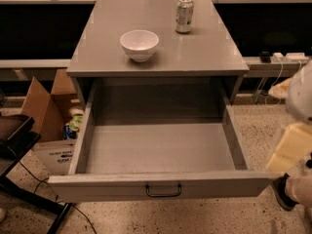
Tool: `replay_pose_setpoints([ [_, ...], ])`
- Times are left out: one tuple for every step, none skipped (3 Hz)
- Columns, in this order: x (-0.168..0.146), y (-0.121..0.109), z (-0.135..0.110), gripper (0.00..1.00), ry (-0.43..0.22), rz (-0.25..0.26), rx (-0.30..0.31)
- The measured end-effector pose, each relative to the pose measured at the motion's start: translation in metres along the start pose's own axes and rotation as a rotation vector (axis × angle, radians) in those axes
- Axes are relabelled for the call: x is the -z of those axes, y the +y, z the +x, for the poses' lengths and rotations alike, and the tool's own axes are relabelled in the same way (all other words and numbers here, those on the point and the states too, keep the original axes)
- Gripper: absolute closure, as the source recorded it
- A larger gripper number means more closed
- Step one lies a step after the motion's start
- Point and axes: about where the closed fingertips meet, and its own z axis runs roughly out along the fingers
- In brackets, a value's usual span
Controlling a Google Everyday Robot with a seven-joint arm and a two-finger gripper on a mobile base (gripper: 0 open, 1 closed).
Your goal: Close top drawer
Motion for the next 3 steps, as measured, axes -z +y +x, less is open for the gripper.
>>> replay_pose_setpoints([
  [-0.030, 0.039, 0.025, 0.19, 0.012, -0.060, -0.060],
  [-0.075, 0.081, 0.038, 0.50, 0.023, -0.113, -0.071],
  [-0.111, 0.096, 0.045, 0.73, 0.032, -0.107, -0.054],
])
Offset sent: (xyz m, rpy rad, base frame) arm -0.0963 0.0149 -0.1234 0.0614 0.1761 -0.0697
